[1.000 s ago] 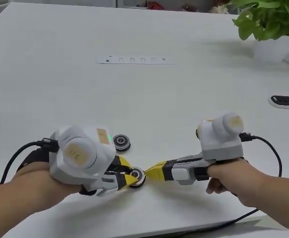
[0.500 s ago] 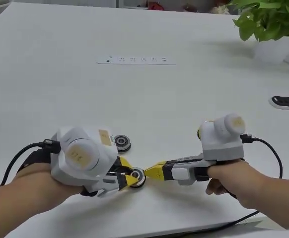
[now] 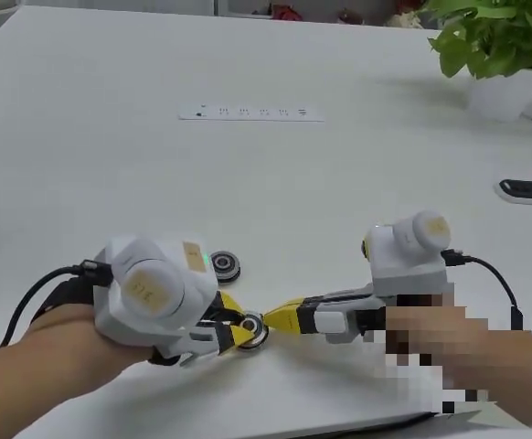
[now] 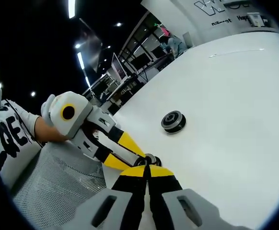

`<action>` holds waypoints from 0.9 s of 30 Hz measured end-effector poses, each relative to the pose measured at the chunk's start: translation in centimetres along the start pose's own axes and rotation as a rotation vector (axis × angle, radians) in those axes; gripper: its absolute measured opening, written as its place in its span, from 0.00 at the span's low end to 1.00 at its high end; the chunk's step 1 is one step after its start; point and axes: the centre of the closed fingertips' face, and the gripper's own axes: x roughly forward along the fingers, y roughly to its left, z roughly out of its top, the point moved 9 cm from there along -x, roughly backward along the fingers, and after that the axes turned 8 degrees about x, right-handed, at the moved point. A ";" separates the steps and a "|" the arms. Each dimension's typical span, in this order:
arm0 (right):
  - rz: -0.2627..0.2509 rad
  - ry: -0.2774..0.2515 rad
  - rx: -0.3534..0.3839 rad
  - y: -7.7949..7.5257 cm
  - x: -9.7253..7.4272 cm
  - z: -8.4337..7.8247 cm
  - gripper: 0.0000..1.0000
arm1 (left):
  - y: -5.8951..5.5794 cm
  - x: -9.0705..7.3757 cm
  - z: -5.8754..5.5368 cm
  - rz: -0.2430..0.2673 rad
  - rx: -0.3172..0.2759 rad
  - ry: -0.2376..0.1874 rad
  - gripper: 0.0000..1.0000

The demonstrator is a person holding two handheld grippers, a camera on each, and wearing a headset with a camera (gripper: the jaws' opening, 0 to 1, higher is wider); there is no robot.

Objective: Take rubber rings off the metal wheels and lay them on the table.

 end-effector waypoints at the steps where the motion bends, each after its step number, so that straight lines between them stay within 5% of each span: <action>1: 0.001 0.001 -0.003 0.0 0.0 0.0 0.00 | 0.0 0.0 0.0 0.000 0.001 0.001 0.12; 27: 0.051 0.001 -0.013 0.7 0.5 0.0 0.00 | -0.1 0.0 0.1 0.000 0.002 0.003 0.12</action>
